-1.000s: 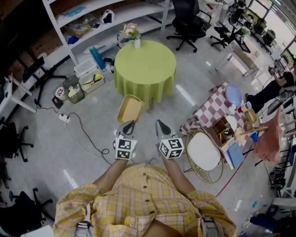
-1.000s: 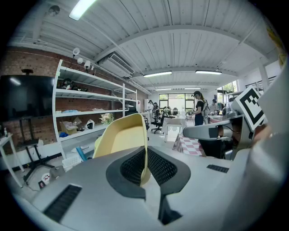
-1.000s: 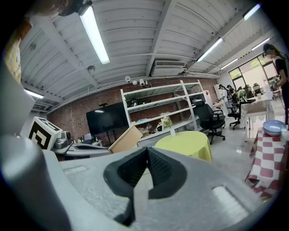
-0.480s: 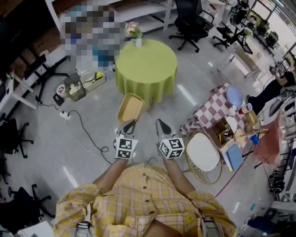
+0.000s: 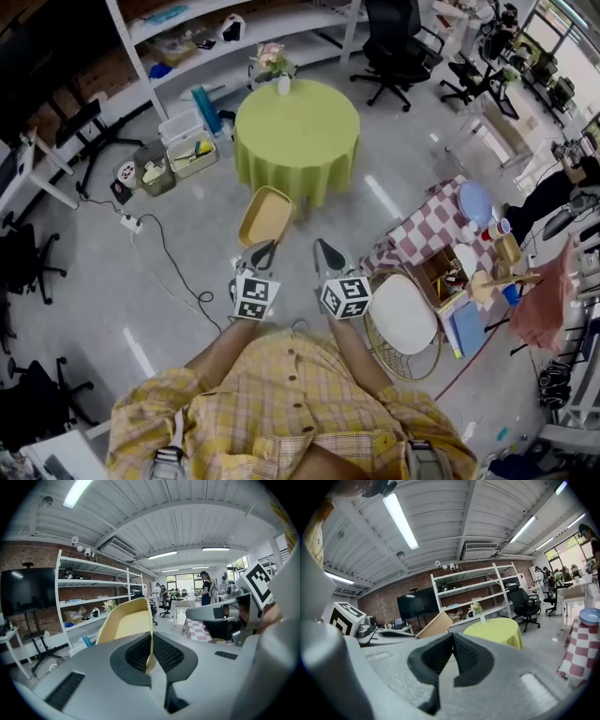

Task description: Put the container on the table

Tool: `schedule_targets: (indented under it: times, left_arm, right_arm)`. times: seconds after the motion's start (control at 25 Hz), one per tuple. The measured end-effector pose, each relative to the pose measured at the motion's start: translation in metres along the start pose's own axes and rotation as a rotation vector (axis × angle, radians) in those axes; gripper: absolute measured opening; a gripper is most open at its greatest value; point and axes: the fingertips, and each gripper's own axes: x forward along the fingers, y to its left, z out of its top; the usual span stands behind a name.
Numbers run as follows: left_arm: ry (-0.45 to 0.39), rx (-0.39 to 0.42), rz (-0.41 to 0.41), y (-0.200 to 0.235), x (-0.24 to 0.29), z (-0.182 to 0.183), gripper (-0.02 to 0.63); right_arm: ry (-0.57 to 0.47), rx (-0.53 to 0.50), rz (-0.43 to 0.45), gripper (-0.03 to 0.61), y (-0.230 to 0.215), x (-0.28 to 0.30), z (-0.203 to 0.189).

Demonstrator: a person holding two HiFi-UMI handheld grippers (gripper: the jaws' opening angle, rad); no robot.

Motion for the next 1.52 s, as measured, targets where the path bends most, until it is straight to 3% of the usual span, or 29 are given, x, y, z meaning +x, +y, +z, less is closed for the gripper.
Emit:
schedule_targets:
  times: [0.4,0.72,1.04,1.52]
  left_arm:
    - [0.004,0.036,0.028,-0.04,0.006,0.011,0.018]
    - [0.004,0.022,0.04,-0.034,0.028,0.01,0.018]
    - [-0.003,0.012,0.052,-0.002,0.071,0.016,0.018]
    - [-0.008,0.006,0.034,0.079,0.153,0.047,0.018]
  right_arm:
    - [-0.009,-0.039,0.062,-0.002,-0.008,-0.011,0.002]
    - [0.009,-0.042,0.064,-0.002,-0.027,0.008,0.002]
    - [0.01,-0.065,0.091,-0.002,-0.045,0.058,0.014]
    - [0.017,-0.063,0.081,-0.002,-0.081,0.17,0.044]
